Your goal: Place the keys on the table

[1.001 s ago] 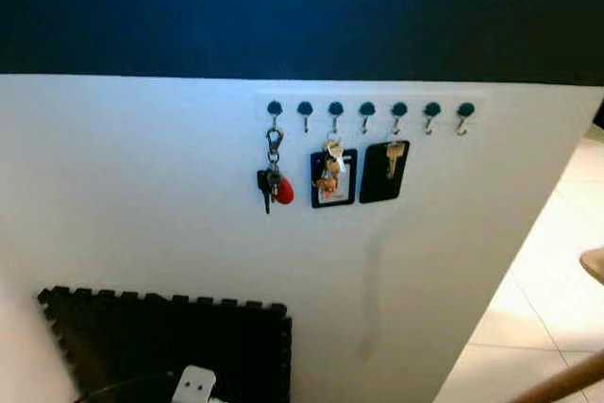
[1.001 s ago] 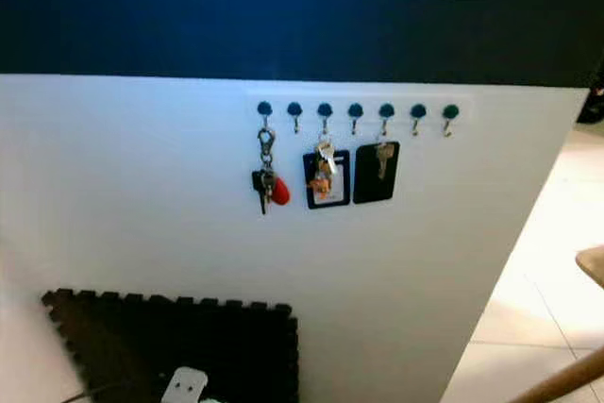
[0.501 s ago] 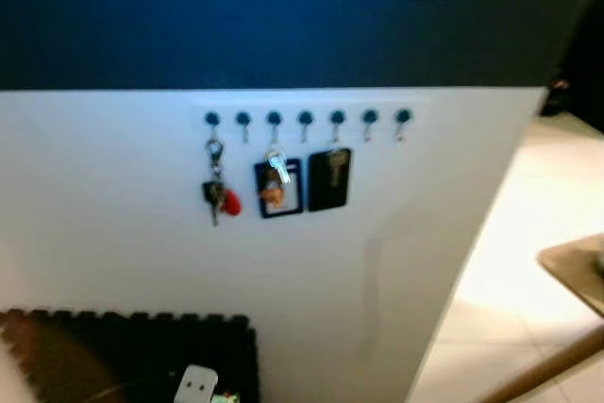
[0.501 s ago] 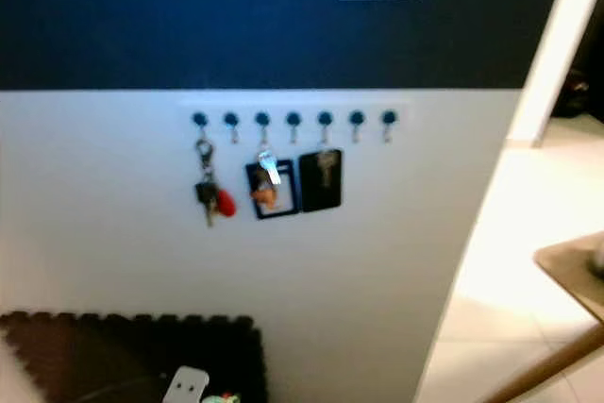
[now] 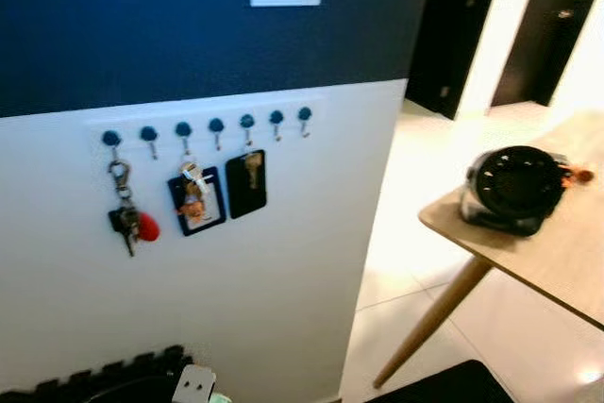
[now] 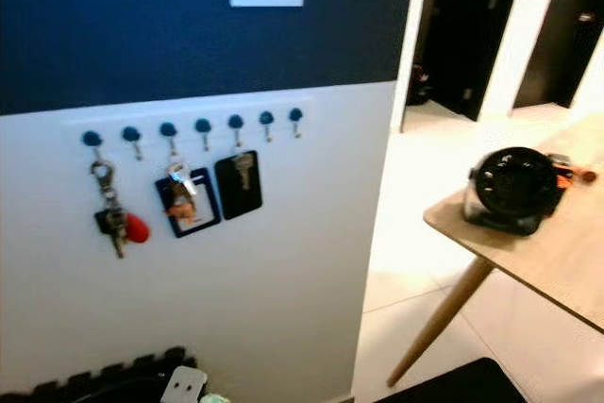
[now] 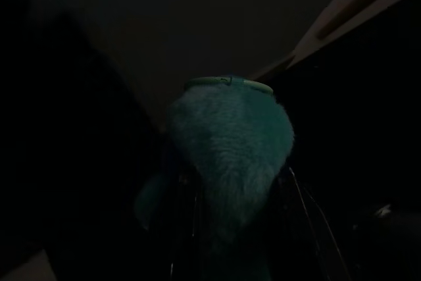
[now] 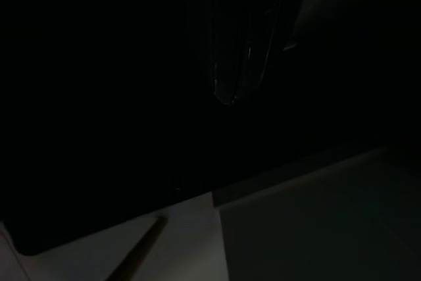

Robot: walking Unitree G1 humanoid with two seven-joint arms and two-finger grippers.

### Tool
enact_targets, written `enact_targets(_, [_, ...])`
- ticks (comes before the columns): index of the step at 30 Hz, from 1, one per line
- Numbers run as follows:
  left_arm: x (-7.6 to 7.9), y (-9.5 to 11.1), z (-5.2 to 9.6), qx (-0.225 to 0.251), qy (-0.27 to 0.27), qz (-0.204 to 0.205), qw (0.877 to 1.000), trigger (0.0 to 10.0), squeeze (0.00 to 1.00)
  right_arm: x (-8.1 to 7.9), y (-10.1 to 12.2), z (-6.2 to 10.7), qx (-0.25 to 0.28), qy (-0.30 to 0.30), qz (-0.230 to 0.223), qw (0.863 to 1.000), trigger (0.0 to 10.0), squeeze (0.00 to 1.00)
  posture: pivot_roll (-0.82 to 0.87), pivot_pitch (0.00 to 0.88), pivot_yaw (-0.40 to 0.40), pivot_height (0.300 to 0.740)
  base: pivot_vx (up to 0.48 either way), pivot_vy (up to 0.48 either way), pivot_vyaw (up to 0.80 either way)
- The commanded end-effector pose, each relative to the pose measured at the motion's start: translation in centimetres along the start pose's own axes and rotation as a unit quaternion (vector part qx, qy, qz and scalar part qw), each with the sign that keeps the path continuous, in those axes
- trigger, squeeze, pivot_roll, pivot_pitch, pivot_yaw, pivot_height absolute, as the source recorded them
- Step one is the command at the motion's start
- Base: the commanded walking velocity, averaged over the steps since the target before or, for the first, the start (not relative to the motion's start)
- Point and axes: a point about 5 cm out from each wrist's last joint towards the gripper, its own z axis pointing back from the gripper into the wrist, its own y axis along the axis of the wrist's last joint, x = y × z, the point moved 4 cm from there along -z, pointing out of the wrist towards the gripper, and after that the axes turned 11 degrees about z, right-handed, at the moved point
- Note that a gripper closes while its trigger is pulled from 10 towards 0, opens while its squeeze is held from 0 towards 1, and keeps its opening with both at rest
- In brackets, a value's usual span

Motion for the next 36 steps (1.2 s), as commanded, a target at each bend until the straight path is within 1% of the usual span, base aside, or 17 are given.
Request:
enact_targets(1, [0.14,-0.48,0.13,-0.003,0.0,0.008,1.0,10.0,0.0,-0.26,-0.02,0.0,0.0,0.006,0.001,1.0,10.0,0.0,0.04,0.046,0.027,0.74,0.0,0.0,-0.8])
enact_targets(8, [0.2,-0.49,0.15,0.001,0.0,0.016,1.0,10.0,0.0,-0.22,0.09,-0.05,0.002,0.007,0.003,1.0,10.0,0.0,0.04,0.045,0.025,0.74,0.0,0.0,-0.8])
enact_targets(36, [0.16,-0.51,0.26,0.005,-0.005,0.02,1.0,10.0,0.0,-0.17,0.15,-0.06,0.003,0.01,0.008,1.0,10.0,0.0,0.04,0.034,0.021,0.74,0.0,0.0,-0.8])
